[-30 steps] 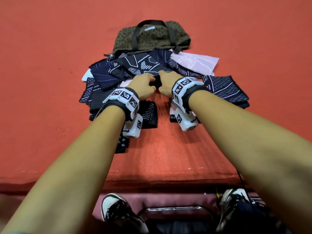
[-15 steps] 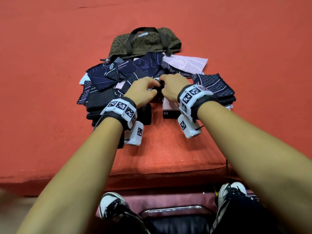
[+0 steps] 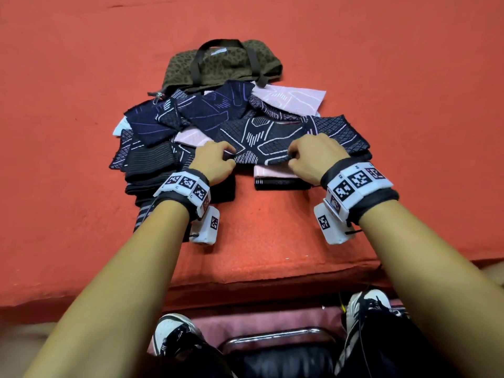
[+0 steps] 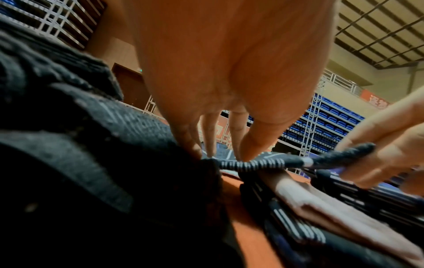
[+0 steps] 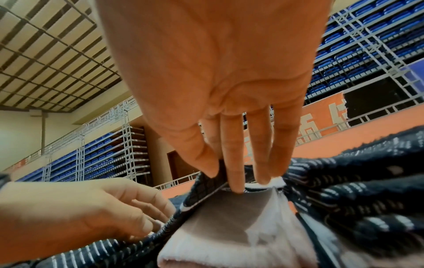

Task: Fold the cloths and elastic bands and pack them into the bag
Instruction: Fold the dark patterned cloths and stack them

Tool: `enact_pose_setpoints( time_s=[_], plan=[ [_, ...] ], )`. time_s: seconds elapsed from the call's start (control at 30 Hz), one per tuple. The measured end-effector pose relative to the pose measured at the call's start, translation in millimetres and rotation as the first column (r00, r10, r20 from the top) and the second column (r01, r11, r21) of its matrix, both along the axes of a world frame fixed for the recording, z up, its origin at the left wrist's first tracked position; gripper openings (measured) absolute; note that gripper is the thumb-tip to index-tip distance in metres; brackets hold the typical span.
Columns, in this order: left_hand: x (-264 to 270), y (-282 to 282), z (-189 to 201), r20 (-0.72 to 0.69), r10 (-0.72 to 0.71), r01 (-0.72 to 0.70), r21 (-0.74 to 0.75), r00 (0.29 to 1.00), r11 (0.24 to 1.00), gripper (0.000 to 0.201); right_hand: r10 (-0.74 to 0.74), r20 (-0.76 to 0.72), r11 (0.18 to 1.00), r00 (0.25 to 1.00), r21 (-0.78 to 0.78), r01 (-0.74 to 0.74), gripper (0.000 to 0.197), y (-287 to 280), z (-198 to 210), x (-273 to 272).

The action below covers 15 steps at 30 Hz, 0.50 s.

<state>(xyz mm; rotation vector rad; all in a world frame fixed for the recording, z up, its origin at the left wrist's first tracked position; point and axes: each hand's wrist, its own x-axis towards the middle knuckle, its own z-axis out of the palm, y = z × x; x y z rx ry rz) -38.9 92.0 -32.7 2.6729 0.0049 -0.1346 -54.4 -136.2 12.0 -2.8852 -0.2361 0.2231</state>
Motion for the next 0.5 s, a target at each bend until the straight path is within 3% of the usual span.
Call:
enact_pose_setpoints(
  time_s=[0.13, 0.33, 0.5],
  plan=[
    [2, 5, -3, 0.023, 0.125, -0.125, 0.012, 0.992, 0.992, 0.033, -0.025, -0.029, 0.999, 0.999, -0.045, 0.024, 0.019, -6, -6, -3],
    [1, 6, -17, -0.115, 0.178, -0.18, -0.004, 0.977, 0.984, 0.058, -0.052, -0.044, 0.997, 0.998, -0.066, 0.049, 0.019, -7, 7, -1],
    [1, 3, -15, -0.123, 0.19, -0.192, -0.004, 0.974, 0.981, 0.053, -0.091, -0.035, 0.991, 0.995, -0.102, 0.087, 0.02, -8, 13, -5]
  ],
)
